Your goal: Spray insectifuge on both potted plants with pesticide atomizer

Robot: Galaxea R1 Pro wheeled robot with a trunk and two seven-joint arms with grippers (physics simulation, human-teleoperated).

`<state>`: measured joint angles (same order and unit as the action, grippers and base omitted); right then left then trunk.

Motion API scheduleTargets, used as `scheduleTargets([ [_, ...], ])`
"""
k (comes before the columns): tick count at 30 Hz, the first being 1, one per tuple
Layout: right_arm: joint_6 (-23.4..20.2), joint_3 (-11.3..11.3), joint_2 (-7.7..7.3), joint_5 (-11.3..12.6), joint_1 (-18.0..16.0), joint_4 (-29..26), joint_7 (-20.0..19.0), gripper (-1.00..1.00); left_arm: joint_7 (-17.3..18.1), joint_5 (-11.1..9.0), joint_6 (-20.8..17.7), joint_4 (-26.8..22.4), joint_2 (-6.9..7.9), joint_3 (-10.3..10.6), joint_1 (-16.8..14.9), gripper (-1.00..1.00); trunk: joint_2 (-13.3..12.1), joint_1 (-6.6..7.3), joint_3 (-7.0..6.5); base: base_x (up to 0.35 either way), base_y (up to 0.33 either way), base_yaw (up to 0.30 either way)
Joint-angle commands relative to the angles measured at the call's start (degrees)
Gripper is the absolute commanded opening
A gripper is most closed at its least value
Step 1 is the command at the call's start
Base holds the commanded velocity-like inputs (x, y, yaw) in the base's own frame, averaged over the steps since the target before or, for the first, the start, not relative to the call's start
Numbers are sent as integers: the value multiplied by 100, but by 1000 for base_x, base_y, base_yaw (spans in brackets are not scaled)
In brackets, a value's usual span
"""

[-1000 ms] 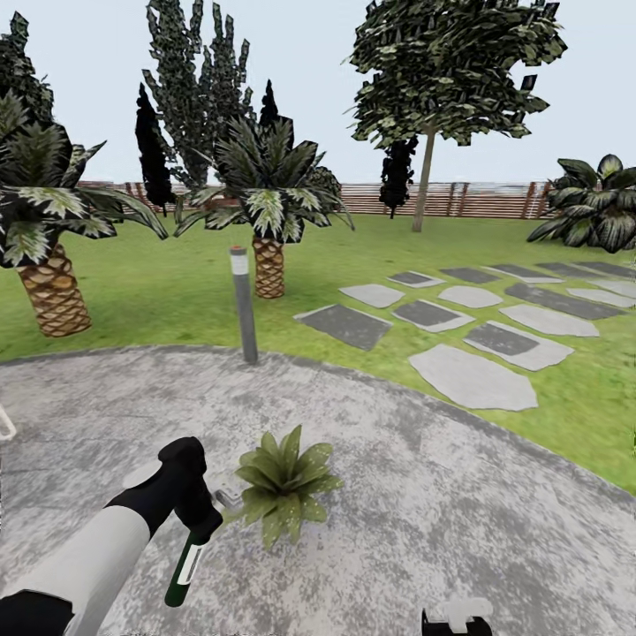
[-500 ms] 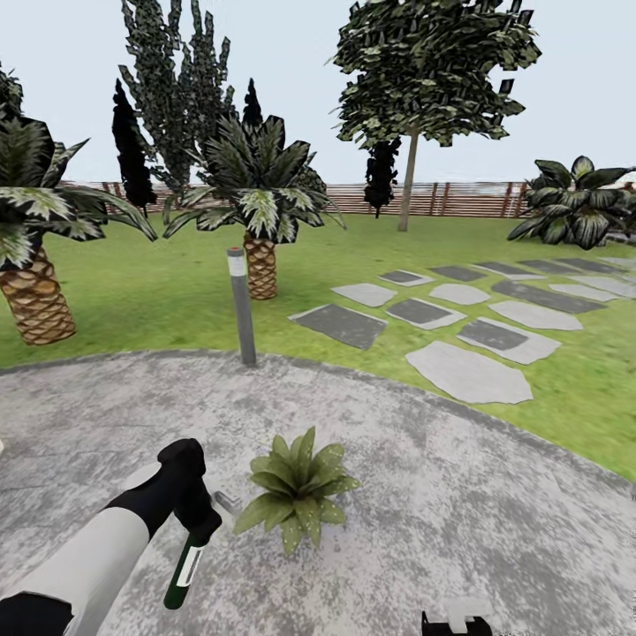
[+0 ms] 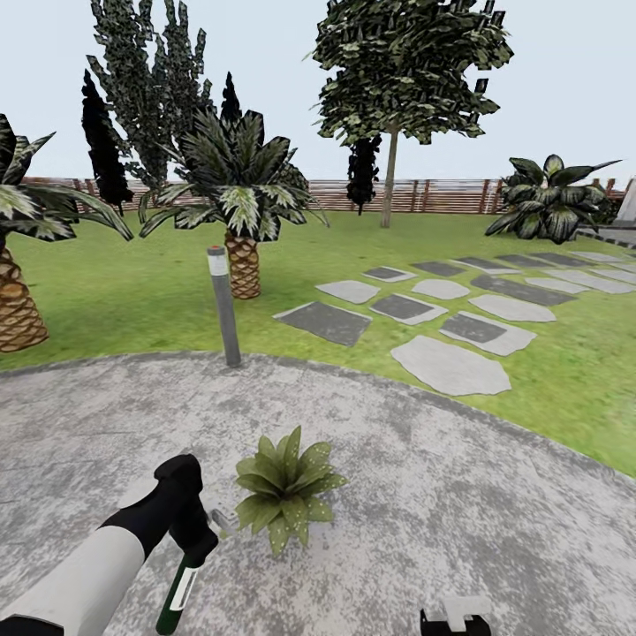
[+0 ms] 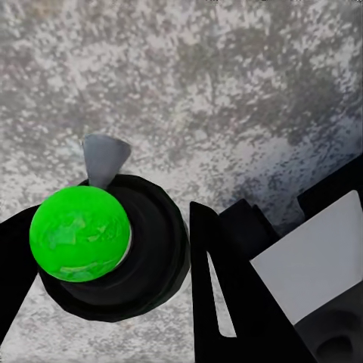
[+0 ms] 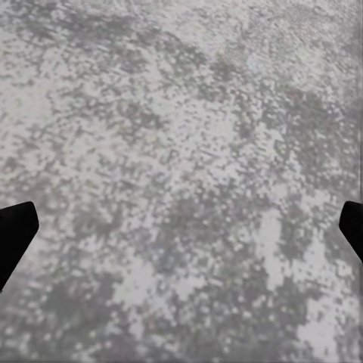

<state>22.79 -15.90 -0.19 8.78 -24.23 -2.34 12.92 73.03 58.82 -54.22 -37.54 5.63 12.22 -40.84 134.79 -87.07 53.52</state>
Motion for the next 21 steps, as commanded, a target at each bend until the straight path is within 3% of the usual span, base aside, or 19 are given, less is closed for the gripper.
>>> scheduleTargets([
  [1,16,-52,-4,54,-3,8,9,100,53,44,-48,-17,-1,22,-3,-100,2,1,6,0,0,-2],
  [6,16,-54,-7,53,-3,14,9,100,-211,45,-65,-32,-4,3,-3,-100,2,1,6,0,0,0],
  [9,15,-54,-7,53,-3,14,10,100,-494,42,-66,2,9,-143,-3,-100,2,1,6,0,0,0],
  [16,15,-54,-4,53,-3,6,17,100,-594,40,-71,34,-9,-202,-3,-100,2,1,6,44,92,-5],
  [21,15,-47,-6,59,-3,5,24,100,-597,41,-71,36,-12,-203,1,-100,2,1,28,244,181,-151],
])
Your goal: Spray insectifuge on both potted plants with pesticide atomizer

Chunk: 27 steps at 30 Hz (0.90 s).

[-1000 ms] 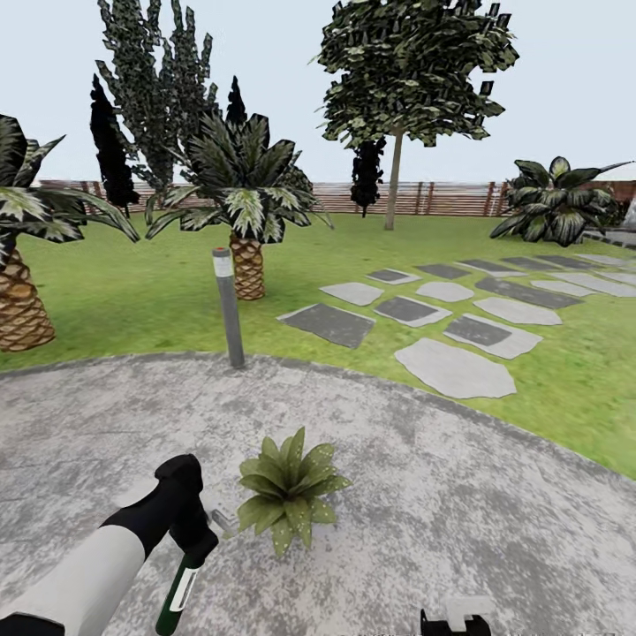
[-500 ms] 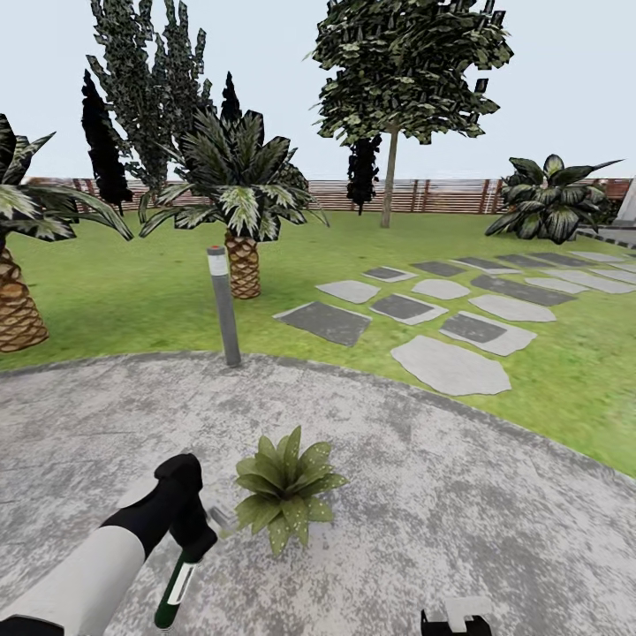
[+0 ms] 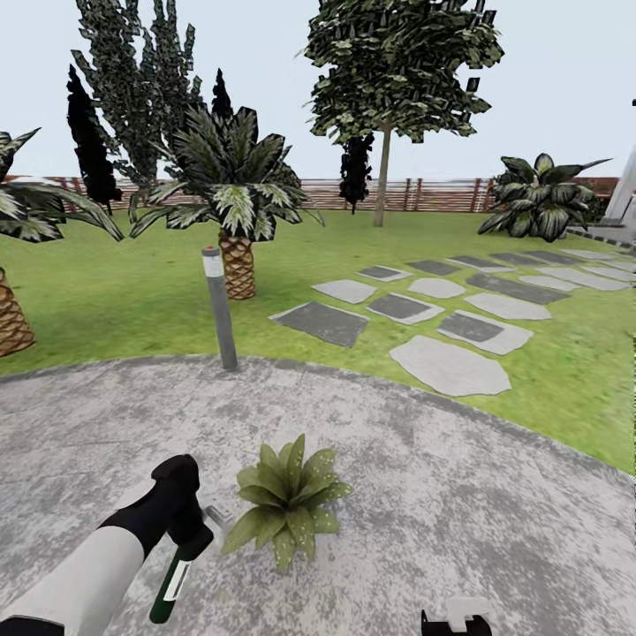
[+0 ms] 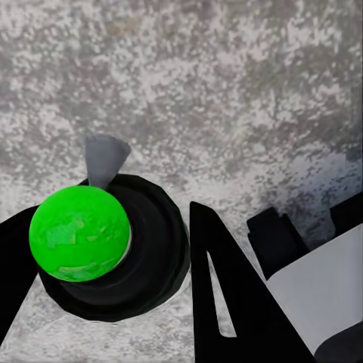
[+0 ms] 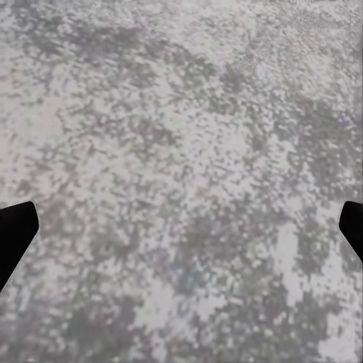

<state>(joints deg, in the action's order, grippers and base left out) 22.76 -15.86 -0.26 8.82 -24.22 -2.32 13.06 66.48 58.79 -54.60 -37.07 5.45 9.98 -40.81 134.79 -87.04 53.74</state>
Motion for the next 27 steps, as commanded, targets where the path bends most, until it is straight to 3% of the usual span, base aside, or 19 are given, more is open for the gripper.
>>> scheduleTargets([
  [1,18,-49,0,57,-4,3,10,100,58,42,-34,-11,7,21,1,-100,2,-2,13,315,52,-189],
  [8,18,-48,8,58,-4,3,12,100,58,3,-7,-14,-44,35,120,-100,2,-2,27,213,7,-50],
  [13,18,-48,8,59,-4,3,5,100,56,-13,38,-39,84,-34,540,-100,2,-2,27,12,0,-208],
  [16,18,-48,8,59,-4,3,6,100,30,-19,44,-85,130,-52,605,-100,2,-2,27,1,0,-216],
  [19,18,-52,8,59,-4,3,7,100,-218,-31,45,-107,137,-247,616,-100,2,-2,27,0,0,-44],
  [22,18,-58,2,44,-4,11,-3,100,-439,-34,50,-114,138,-631,611,-100,2,-2,27,-10,44,-7],
  [27,18,-57,-1,41,-4,18,-5,100,-468,-21,166,-102,102,-640,612,-100,2,-2,27,-135,241,0],
])
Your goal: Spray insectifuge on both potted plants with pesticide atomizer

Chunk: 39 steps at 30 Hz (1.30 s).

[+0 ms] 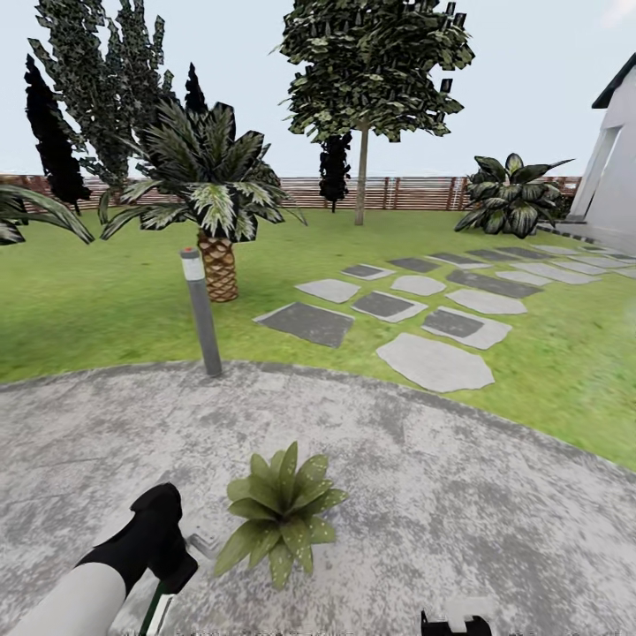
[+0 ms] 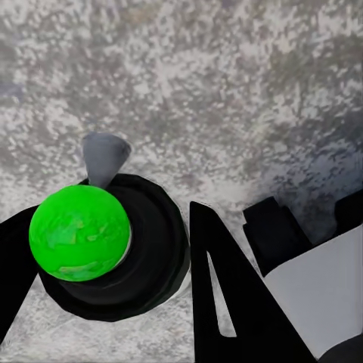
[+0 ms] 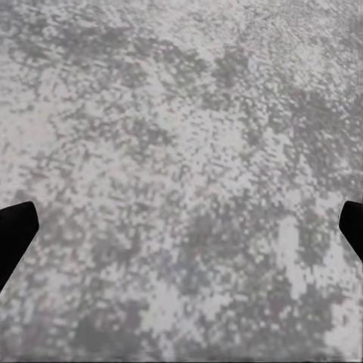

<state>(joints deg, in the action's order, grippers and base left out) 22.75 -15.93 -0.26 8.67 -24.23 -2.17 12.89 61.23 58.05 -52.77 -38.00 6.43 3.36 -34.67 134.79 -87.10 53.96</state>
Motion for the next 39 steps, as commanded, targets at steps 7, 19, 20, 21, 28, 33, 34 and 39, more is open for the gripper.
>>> scheduleTargets([
  [7,19,-51,3,56,-3,-4,8,100,47,69,55,-13,-18,-15,-5,-100,3,3,6,-247,57,0],
  [19,19,-58,8,65,-3,-25,20,100,-613,-35,376,-4,-39,-63,-3,-100,3,3,6,-22,-6,-139],
  [20,19,-59,8,61,-3,-22,21,100,-633,-107,390,10,-38,-53,1,-100,3,3,6,0,0,-41],
  [21,19,-59,8,61,-3,-22,21,100,-639,-137,393,14,-32,-49,2,-100,3,3,6,0,0,-26],
  [28,20,-60,0,52,-3,-5,13,100,-648,-263,428,-3,14,-323,4,-100,3,3,6,-45,78,-4],
  [33,26,-60,0,47,-3,-3,12,100,-652,-284,889,52,-34,-482,4,-100,3,3,6,-59,275,0],
  [34,27,-60,-1,47,-3,-3,12,100,-654,-285,950,60,-35,-485,4,-100,3,3,6,-8,301,0],
  [39,21,-60,-1,47,-3,-3,12,100,-661,-279,1033,2,-51,-464,-18,-100,3,3,6,12,313,0],
])
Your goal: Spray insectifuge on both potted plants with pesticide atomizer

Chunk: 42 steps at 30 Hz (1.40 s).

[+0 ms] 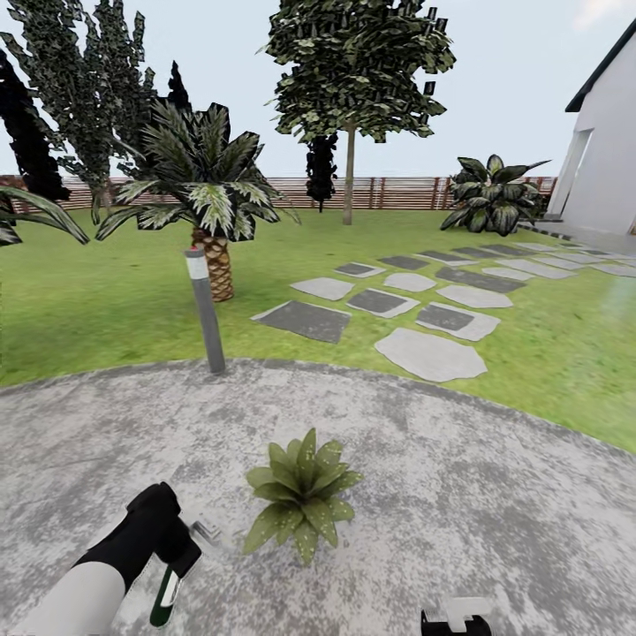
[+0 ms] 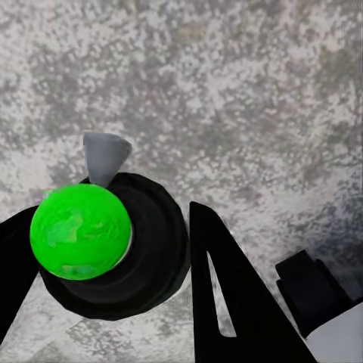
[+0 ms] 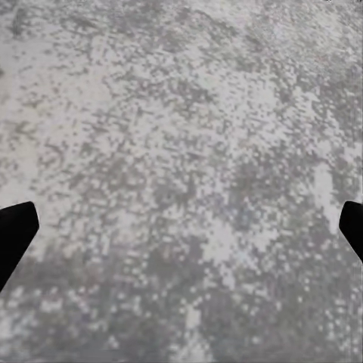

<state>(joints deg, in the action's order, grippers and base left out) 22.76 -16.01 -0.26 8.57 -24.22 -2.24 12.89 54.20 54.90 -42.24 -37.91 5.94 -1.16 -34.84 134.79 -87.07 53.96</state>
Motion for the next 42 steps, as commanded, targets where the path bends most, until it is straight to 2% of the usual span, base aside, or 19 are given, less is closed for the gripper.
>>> scheduleTargets([
  [1,19,-51,0,57,-4,4,12,100,37,38,-23,-19,-4,-9,-16,-100,2,1,6,99,328,0],
  [8,18,-51,0,65,-4,-4,17,100,4,42,4,37,-30,-4,4,-100,2,1,6,125,221,-42],
  [14,18,-51,0,65,-4,-5,20,100,3,96,12,63,-28,11,20,-100,2,1,6,8,10,-259],
  [19,18,-51,0,67,-4,-5,20,100,3,45,12,0,-31,5,21,-100,2,1,6,0,0,-278],
  [25,18,-51,2,67,-4,-5,20,100,3,40,6,-14,-50,7,21,-100,2,1,6,-147,117,-279],
  [28,18,-51,5,67,-4,-5,20,100,3,47,5,-15,-97,2,21,-100,2,1,6,-183,248,-279],
  [35,18,-51,7,68,-4,-5,20,100,3,39,5,-15,-102,-6,21,-100,2,1,6,-32,296,-273],
  [42,22,-37,25,78,-4,-31,21,100,3,39,5,-16,-100,2,21,-100,2,1,4,-7,88,-45],
])
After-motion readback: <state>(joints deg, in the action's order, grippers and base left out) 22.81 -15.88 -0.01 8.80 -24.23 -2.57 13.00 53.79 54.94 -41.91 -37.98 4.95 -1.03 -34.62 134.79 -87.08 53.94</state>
